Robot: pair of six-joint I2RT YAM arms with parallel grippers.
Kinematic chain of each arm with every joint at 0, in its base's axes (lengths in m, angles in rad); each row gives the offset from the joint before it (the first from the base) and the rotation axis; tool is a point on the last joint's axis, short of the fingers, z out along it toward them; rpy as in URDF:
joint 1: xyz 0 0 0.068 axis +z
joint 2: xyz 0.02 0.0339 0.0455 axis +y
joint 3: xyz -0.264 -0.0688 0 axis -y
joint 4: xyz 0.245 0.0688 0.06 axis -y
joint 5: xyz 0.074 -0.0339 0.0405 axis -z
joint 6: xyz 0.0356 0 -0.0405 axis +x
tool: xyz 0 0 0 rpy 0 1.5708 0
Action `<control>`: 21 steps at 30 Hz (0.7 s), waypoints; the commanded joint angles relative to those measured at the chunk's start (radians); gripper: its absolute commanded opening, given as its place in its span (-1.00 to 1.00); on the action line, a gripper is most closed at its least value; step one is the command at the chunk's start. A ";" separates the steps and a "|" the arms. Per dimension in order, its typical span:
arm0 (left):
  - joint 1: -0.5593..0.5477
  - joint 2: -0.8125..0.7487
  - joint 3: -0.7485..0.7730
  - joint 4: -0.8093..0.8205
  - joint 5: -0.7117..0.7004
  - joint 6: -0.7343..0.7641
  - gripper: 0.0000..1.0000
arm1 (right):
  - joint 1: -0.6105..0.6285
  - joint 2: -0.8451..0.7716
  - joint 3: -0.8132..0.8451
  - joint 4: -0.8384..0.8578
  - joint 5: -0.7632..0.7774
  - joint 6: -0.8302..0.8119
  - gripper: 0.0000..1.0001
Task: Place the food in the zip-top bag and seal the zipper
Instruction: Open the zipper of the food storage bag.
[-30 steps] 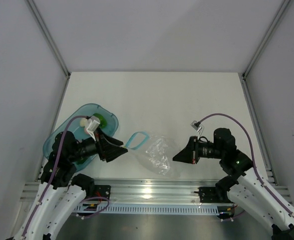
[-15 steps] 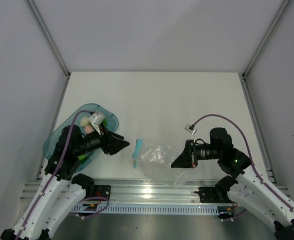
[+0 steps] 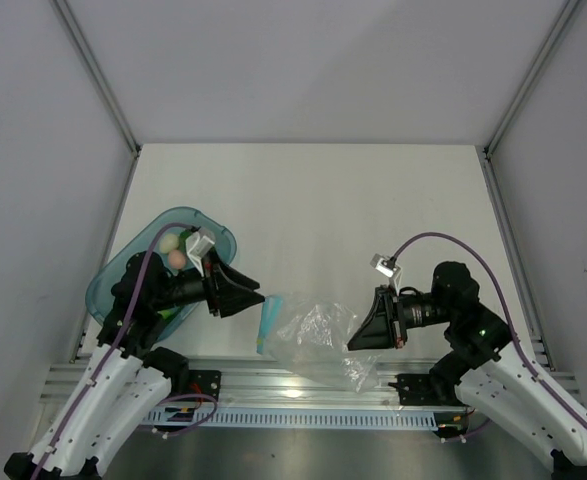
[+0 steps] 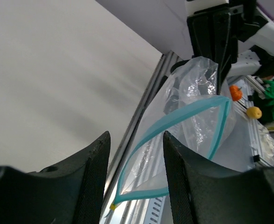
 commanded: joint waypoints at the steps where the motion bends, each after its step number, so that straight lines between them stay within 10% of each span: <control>1: -0.005 0.016 -0.033 0.165 0.167 -0.069 0.04 | 0.009 0.010 0.053 0.066 -0.061 0.021 -1.00; 13: -0.045 0.041 -0.060 0.219 0.229 -0.092 0.16 | 0.042 0.069 0.069 0.175 -0.085 0.069 -1.00; 21: -0.082 0.101 -0.022 0.251 0.256 -0.127 -0.30 | 0.055 0.123 0.098 0.163 -0.078 0.048 -1.00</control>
